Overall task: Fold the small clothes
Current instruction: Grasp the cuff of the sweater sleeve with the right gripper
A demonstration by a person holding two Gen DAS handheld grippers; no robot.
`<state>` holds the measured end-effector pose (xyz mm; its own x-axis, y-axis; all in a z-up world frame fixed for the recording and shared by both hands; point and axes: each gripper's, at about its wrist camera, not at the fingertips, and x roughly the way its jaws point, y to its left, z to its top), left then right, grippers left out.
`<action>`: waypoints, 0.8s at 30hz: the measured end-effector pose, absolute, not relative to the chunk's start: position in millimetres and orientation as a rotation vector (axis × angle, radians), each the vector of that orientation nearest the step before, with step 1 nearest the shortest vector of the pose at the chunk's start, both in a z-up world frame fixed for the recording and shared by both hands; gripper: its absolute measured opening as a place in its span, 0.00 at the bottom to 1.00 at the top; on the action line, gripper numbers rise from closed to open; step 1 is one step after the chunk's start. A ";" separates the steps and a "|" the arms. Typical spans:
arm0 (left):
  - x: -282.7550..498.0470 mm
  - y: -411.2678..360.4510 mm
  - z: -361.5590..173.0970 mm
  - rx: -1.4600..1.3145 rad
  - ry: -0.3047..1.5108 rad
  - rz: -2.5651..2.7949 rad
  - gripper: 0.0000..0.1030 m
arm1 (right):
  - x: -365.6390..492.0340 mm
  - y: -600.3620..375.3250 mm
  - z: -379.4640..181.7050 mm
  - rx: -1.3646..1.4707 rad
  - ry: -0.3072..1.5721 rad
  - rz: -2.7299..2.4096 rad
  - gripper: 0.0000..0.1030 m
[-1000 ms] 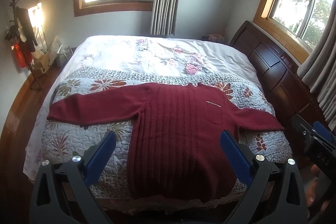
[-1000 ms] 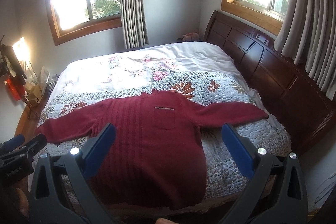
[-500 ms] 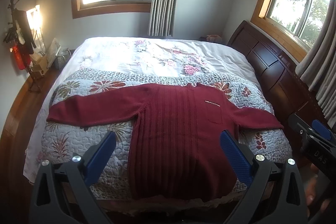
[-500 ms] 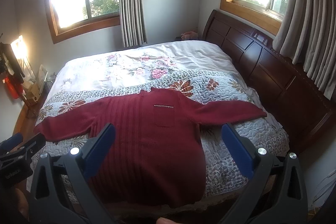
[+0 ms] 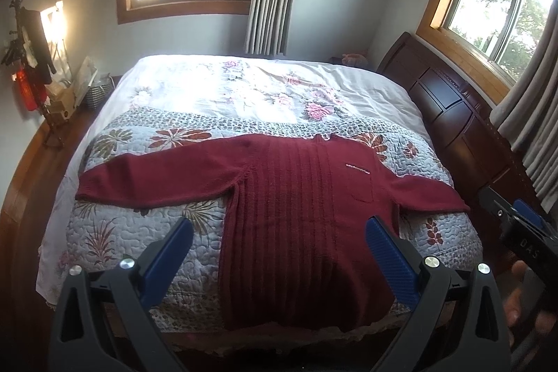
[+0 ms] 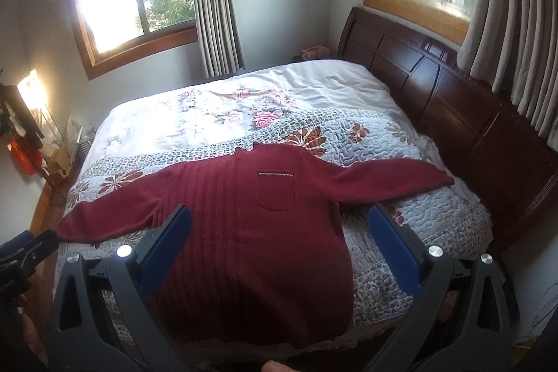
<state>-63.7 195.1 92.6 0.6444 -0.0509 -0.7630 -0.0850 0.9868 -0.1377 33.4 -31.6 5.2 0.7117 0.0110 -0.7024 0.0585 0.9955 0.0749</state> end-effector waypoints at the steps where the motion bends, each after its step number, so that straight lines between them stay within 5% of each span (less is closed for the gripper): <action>1: -59.7 195.4 89.8 -0.174 0.870 0.015 0.96 | 43.5 -52.2 -4.3 0.123 0.787 -0.044 0.97; 8: -24.6 164.2 80.9 -0.095 0.890 0.049 0.96 | 118.6 -284.1 -103.2 0.609 0.925 -0.191 0.97; 10: -11.9 152.0 76.2 -0.115 0.920 0.063 0.96 | 136.4 -353.9 -139.0 0.799 0.928 -0.215 0.85; 12: -1.7 140.4 72.5 -0.140 0.949 0.065 0.96 | 154.7 -417.0 -175.2 0.950 0.939 -0.242 0.50; 19: 23.6 90.6 68.8 -0.184 0.999 0.091 0.96 | 193.0 -571.0 -302.9 1.389 0.906 -0.329 0.48; 24: 34.3 68.9 72.1 -0.200 1.005 0.154 0.96 | 218.3 -613.7 -357.4 1.454 0.935 -0.352 0.47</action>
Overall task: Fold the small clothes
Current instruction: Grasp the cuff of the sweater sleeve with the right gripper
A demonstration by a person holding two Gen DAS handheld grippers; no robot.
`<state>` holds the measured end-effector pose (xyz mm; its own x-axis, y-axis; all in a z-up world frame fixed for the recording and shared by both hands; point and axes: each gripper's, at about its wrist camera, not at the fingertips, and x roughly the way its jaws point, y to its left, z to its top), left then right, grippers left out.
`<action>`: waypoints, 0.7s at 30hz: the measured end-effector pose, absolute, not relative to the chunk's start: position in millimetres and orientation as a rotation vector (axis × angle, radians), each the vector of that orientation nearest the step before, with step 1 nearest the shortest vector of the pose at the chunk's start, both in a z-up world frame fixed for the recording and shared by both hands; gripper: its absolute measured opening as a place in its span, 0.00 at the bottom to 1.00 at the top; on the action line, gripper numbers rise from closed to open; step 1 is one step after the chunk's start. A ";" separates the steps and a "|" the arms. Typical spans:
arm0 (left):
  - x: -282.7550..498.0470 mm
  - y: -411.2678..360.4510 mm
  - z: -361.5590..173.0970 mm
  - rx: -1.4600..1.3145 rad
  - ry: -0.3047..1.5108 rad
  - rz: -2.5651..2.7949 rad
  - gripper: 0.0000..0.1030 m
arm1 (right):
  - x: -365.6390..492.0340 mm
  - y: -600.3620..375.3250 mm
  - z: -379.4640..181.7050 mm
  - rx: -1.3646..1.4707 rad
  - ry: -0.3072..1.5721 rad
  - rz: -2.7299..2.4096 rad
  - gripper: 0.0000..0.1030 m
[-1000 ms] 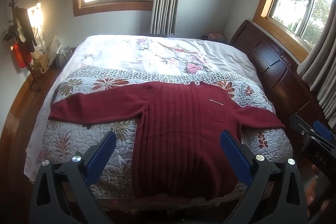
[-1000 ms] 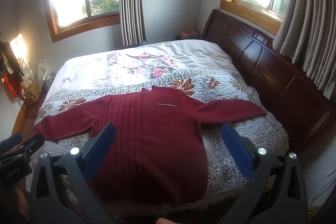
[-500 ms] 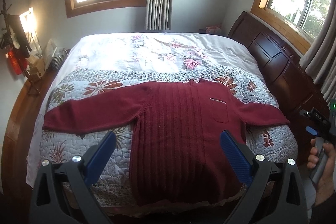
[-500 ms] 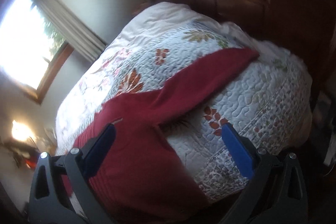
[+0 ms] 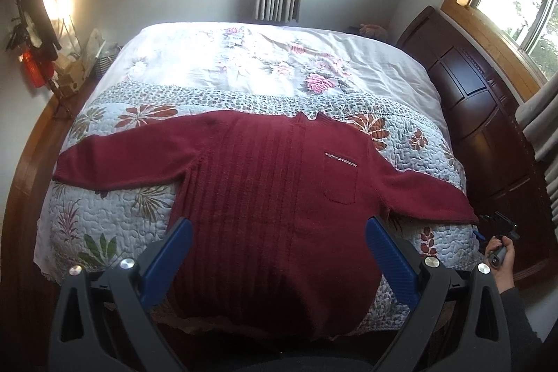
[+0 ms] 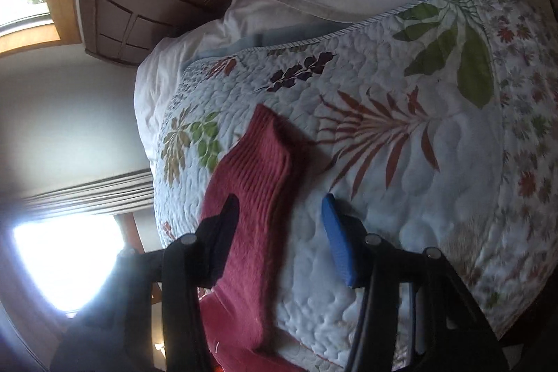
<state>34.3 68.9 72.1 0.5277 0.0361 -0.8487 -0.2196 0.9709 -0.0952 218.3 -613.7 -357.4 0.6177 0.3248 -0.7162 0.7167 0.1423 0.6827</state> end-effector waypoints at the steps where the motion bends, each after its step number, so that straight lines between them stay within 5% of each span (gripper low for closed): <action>1: 36.2 65.3 72.5 -0.205 1.007 0.165 0.96 | 220.6 -616.9 -362.4 1.462 0.935 -0.357 0.47; 8: 45.0 52.9 68.5 -0.229 1.029 0.215 0.96 | 244.7 -627.1 -376.9 1.416 0.975 -0.330 0.45; 13: 45.9 66.8 58.5 -0.290 1.053 0.252 0.96 | 250.0 -622.9 -374.4 1.390 0.979 -0.282 0.12; 21: 41.0 116.1 39.1 -0.431 1.039 0.234 0.96 | 258.0 -606.4 -325.5 1.270 0.924 -0.257 0.10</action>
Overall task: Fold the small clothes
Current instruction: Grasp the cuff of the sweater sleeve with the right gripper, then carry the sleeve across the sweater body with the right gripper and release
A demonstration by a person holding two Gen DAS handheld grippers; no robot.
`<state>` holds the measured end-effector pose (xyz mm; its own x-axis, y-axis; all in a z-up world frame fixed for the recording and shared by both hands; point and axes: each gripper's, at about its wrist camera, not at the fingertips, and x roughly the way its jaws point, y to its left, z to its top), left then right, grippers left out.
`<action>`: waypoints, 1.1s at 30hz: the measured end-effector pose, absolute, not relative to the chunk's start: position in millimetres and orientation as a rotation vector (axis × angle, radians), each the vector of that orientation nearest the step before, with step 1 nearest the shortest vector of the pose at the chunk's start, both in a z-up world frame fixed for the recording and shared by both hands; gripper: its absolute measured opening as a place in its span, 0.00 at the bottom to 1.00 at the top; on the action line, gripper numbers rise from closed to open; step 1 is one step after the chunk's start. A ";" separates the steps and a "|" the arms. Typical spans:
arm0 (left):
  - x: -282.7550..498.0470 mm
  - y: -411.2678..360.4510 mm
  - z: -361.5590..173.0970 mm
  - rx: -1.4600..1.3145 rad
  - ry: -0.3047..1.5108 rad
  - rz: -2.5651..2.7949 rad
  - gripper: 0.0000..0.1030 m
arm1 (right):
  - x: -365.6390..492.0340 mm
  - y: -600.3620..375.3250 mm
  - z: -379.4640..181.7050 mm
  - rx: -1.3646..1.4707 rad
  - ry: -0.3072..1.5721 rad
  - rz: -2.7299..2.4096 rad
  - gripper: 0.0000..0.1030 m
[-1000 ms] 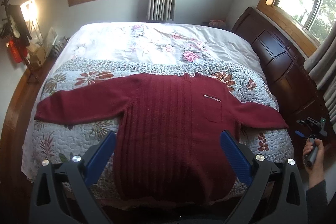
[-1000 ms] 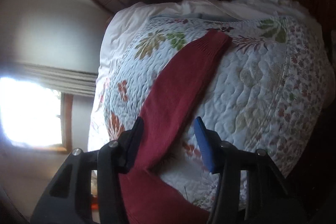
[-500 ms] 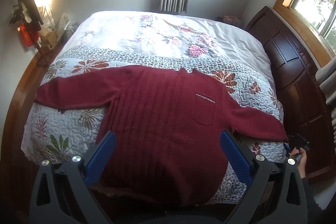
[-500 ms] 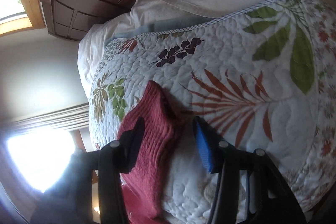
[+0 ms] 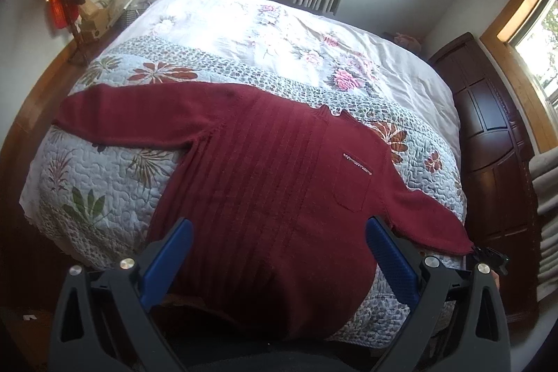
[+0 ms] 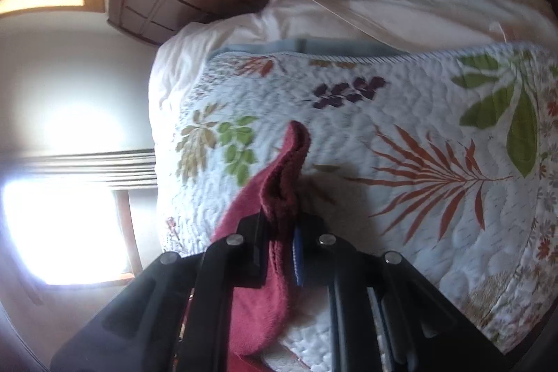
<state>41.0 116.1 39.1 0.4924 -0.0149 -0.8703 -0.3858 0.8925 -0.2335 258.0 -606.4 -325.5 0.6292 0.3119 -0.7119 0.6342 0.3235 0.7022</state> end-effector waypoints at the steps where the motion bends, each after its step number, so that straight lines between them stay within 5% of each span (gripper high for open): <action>1: 39.1 122.6 36.8 -0.451 1.025 0.226 0.96 | 262.0 -600.2 -311.7 1.229 0.919 -0.254 0.10; 18: 42.2 227.8 -36.0 -0.695 1.109 0.016 0.96 | 320.7 -304.9 -89.4 0.282 0.833 -0.103 0.10; 26: 45.8 269.1 -58.8 -0.784 1.128 -0.049 0.96 | 330.3 -136.0 -106.9 -0.039 0.885 -0.019 0.10; 33: 69.6 287.2 -65.0 -0.860 1.131 -0.104 0.96 | 327.0 -11.5 -181.4 -0.276 0.991 0.038 0.10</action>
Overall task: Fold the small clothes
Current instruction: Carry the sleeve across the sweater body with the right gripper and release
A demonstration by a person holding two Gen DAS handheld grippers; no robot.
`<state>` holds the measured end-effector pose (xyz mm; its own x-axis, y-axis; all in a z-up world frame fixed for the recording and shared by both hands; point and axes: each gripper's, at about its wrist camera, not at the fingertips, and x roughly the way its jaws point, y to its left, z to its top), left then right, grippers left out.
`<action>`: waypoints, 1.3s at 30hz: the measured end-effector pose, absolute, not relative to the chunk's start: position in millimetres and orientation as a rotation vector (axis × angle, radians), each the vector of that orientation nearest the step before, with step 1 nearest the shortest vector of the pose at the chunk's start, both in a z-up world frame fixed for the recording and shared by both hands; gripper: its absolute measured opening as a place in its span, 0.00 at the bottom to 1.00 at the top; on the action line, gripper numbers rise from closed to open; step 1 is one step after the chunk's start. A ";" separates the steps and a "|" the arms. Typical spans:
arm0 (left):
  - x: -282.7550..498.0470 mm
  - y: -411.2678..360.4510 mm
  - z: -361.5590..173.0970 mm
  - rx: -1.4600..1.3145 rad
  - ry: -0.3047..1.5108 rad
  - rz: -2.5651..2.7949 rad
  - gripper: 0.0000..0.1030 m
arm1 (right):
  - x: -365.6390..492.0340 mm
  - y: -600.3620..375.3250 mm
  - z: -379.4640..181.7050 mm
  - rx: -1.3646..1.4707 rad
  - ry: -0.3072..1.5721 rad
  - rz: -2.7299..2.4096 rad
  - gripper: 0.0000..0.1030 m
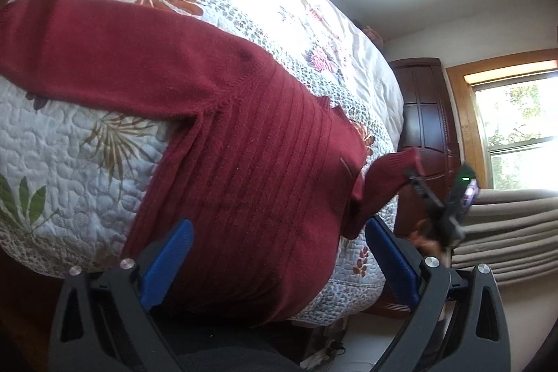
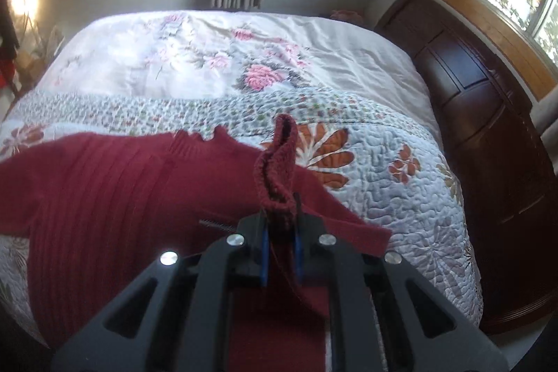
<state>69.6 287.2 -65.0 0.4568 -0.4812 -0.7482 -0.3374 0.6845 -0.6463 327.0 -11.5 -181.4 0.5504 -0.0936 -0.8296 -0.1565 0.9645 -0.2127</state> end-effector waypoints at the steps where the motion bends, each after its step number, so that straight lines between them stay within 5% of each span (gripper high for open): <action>1: 74.6 286.5 -65.3 -0.853 1.131 -0.112 0.96 | 324.7 4.5 -193.5 -0.316 1.004 0.047 0.10; 10: 130.3 267.9 -81.8 -0.816 1.202 -0.157 0.96 | 306.0 82.3 -276.3 -0.546 1.054 0.049 0.11; 15: 171.5 242.9 -91.3 -0.810 1.250 -0.254 0.96 | 293.7 79.1 -264.1 -0.508 1.023 0.091 0.47; 21: 232.7 189.7 -119.4 -0.814 1.287 -0.362 0.96 | 244.2 21.8 -231.0 -0.252 1.078 0.137 0.61; 28: 287.7 123.8 -182.5 -0.791 1.423 -0.385 0.96 | 163.3 -63.1 -236.5 -0.049 1.206 0.019 0.61; 36: 305.7 97.9 -188.8 -0.693 1.449 -0.390 0.96 | 130.7 -92.0 -230.3 0.099 1.223 -0.032 0.64; 38: 308.6 95.6 -188.2 -0.664 1.462 -0.362 0.91 | 132.5 -87.8 -229.5 0.110 1.220 -0.008 0.64; 39: 310.2 90.7 -186.4 -0.607 1.476 -0.342 0.79 | 134.1 -86.9 -228.3 0.110 1.214 0.005 0.64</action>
<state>310.2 90.7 -186.4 0.0857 -0.5662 -0.8198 -0.1479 0.8065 -0.5725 134.1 -86.9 -228.3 0.3496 0.0626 -0.9348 0.0552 0.9947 0.0872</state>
